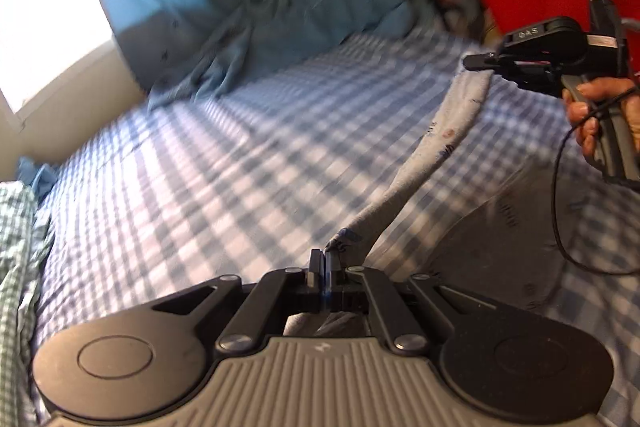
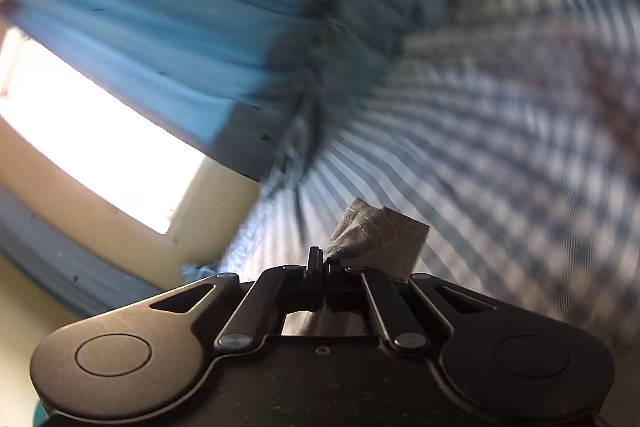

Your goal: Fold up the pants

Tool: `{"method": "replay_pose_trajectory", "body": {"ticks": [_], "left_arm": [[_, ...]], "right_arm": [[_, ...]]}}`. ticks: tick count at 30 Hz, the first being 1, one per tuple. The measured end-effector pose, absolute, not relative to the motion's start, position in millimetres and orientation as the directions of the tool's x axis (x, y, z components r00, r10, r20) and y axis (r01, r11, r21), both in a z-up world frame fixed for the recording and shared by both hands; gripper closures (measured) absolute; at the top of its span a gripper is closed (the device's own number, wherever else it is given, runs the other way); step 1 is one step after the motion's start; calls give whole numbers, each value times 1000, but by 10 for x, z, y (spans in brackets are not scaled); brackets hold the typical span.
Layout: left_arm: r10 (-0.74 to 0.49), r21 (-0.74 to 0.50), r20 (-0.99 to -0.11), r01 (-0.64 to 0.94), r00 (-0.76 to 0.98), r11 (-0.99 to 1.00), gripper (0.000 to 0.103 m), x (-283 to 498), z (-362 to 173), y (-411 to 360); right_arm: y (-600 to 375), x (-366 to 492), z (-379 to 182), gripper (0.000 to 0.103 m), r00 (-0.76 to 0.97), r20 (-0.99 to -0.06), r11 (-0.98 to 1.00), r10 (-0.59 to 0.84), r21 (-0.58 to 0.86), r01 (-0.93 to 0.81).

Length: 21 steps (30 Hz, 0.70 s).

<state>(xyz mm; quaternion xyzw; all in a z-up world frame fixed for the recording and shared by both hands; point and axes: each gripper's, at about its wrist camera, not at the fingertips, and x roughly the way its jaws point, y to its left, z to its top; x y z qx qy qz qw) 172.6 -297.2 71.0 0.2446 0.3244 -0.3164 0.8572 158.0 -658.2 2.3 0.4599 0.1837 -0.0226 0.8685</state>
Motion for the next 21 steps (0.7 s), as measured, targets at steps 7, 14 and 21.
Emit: {"method": "replay_pose_trajectory", "body": {"ticks": [7, 14, 21], "left_arm": [[-437, 217, -751, 810, 495, 545, 103, 1232, 306, -2981], [-383, 234, -807, 838, 450, 492, 103, 981, -393, -3040], [-412, 248, -768, 820, 491, 516, 103, 933, -210, -2978]], "right_arm": [[-6561, 651, 410, 103, 882, -463, 743, 88, 620, 252], [-6402, 77, -581, 103, 748, -663, 660, 33, 576, 482], [-6336, 105, -242, 103, 810, -586, 733, 13, 557, 391]]}}
